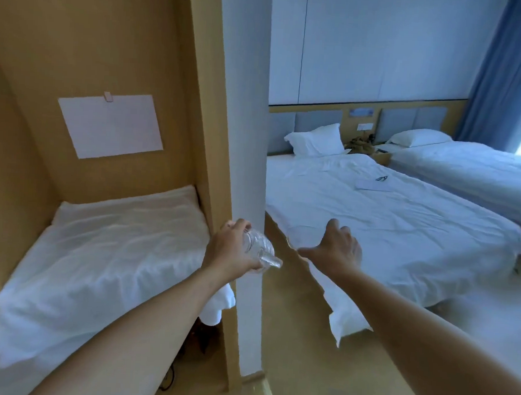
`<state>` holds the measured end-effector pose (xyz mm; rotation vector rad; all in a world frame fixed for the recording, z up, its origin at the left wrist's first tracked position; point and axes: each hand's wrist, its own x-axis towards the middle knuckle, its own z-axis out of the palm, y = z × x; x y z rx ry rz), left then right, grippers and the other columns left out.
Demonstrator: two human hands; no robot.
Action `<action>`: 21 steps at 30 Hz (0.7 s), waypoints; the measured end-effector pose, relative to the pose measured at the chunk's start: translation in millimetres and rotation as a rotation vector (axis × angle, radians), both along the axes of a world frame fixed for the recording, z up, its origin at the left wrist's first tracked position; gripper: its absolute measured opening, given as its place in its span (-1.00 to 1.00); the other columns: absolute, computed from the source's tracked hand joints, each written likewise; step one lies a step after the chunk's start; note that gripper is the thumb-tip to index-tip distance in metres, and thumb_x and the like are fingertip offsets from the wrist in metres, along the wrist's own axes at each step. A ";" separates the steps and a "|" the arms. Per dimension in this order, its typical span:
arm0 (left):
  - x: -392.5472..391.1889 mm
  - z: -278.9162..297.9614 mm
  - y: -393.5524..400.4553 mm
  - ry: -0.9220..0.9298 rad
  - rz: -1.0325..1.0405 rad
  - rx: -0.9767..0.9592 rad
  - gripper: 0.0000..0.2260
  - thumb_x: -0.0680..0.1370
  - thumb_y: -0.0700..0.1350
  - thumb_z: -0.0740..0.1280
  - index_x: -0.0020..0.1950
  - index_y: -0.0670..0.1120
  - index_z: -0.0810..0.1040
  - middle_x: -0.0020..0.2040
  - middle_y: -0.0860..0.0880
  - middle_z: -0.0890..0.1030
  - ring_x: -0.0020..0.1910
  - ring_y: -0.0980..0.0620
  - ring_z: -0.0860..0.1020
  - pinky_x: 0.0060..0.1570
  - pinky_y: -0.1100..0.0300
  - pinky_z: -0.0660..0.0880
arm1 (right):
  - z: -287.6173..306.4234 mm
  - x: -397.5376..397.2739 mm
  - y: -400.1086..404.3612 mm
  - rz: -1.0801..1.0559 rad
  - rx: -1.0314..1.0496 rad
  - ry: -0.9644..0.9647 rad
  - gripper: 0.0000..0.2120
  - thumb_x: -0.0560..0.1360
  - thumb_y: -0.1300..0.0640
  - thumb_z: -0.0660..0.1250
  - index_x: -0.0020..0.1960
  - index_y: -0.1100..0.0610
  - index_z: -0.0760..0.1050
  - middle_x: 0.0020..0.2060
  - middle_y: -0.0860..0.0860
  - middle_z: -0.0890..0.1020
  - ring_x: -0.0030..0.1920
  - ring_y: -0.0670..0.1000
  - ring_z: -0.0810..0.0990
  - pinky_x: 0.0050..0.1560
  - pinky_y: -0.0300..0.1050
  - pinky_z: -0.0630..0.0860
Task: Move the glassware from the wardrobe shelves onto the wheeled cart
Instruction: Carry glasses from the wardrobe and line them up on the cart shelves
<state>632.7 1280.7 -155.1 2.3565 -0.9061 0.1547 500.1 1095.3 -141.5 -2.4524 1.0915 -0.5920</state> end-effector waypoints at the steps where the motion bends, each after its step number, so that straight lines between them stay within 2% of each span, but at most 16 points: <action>1: -9.2 2.8 -15.8 0.016 0.007 -0.044 -0.27 0.17 0.16 0.65 0.26 0.10 0.44 0.15 0.09 0.44 -0.02 0.06 0.46 -0.07 0.21 0.36 | 2.4 -15.3 -11.3 -0.061 0.016 -0.030 -0.34 0.29 -0.34 0.47 0.10 0.08 0.29 -0.03 0.10 0.48 0.10 0.23 0.55 -0.04 0.02 0.42; 5: -47.7 15.4 -80.0 0.140 0.049 -0.224 -0.26 0.13 0.26 0.66 0.16 0.12 0.39 0.06 0.05 0.46 -0.07 0.03 0.45 -0.06 0.14 0.41 | 6.8 -76.0 -57.3 -0.268 0.105 -0.144 -0.23 0.35 -0.32 0.47 0.31 0.13 0.29 0.11 0.19 0.56 0.19 0.27 0.55 0.09 0.07 0.46; 7: -67.1 20.8 -111.8 0.249 0.026 -0.310 -0.26 0.13 0.28 0.65 0.13 0.10 0.35 0.08 0.02 0.51 -0.02 -0.01 0.50 -0.03 0.10 0.47 | 8.0 -103.1 -78.5 -0.342 0.167 -0.222 -0.24 0.36 -0.33 0.47 0.30 0.14 0.29 0.13 0.20 0.58 0.18 0.27 0.56 0.05 0.04 0.43; 9: -84.5 25.7 -142.7 0.383 -0.021 -0.395 -0.24 0.13 0.26 0.67 0.15 0.06 0.36 0.13 0.00 0.54 0.01 0.00 0.53 -0.08 0.15 0.47 | 9.9 -126.4 -98.3 -0.412 0.260 -0.326 -0.25 0.35 -0.35 0.47 0.25 0.15 0.30 0.13 0.18 0.59 0.17 0.25 0.57 -0.01 -0.01 0.39; 11: -101.2 31.1 -172.6 0.549 -0.086 -0.473 -0.21 0.13 0.21 0.70 0.17 0.01 0.37 0.15 -0.03 0.55 0.02 0.02 0.56 -0.08 0.17 0.54 | 11.3 -147.2 -117.7 -0.487 0.389 -0.471 -0.25 0.31 -0.36 0.51 0.17 0.14 0.30 0.07 0.13 0.59 0.13 0.22 0.57 -0.01 -0.03 0.46; 13: -118.9 36.4 -202.0 0.788 -0.145 -0.532 -0.21 0.14 0.15 0.72 0.19 -0.04 0.37 0.15 -0.06 0.55 0.06 -0.06 0.61 -0.01 -0.03 0.65 | 10.9 -167.4 -137.3 -0.534 0.523 -0.615 -0.18 0.23 -0.32 0.59 0.20 0.17 0.33 0.06 0.10 0.58 0.11 0.18 0.58 0.06 0.06 0.60; 15: -136.0 40.2 -230.4 1.010 -0.200 -0.571 -0.27 0.18 0.07 0.72 0.13 -0.15 0.40 0.12 -0.11 0.56 0.04 -0.11 0.65 -0.10 -0.10 0.69 | 8.3 -187.1 -154.7 -0.564 0.592 -0.689 -0.07 0.17 -0.27 0.65 0.32 0.20 0.36 0.16 0.13 0.57 0.17 0.19 0.58 0.14 0.18 0.61; 17: -151.9 43.6 -259.7 1.201 -0.275 -0.588 -0.34 0.22 0.00 0.71 0.11 -0.23 0.46 0.15 -0.21 0.59 0.04 -0.16 0.67 -0.13 -0.14 0.68 | 5.6 -206.1 -172.2 -0.620 0.583 -0.710 -0.04 0.16 -0.23 0.66 0.36 0.19 0.34 0.21 0.13 0.55 0.21 0.18 0.56 0.20 0.19 0.58; 19: -166.2 46.1 -287.9 1.328 -0.365 -0.571 -0.39 0.25 -0.04 0.70 0.19 -0.23 0.57 0.19 -0.21 0.63 0.03 -0.18 0.70 -0.15 -0.09 0.68 | 3.1 -223.2 -189.4 -0.681 0.560 -0.722 -0.08 0.17 -0.22 0.65 0.34 0.17 0.36 0.20 0.12 0.55 0.18 0.15 0.56 0.18 0.16 0.59; 21: -178.6 47.2 -317.3 1.392 -0.457 -0.534 -0.45 0.25 -0.04 0.69 0.16 -0.19 0.64 0.16 -0.22 0.66 -0.02 -0.17 0.72 -0.16 -0.05 0.67 | 1.7 -239.8 -204.9 -0.724 0.562 -0.747 -0.13 0.17 -0.19 0.65 0.31 0.15 0.38 0.18 0.08 0.54 0.12 0.09 0.57 0.06 0.04 0.59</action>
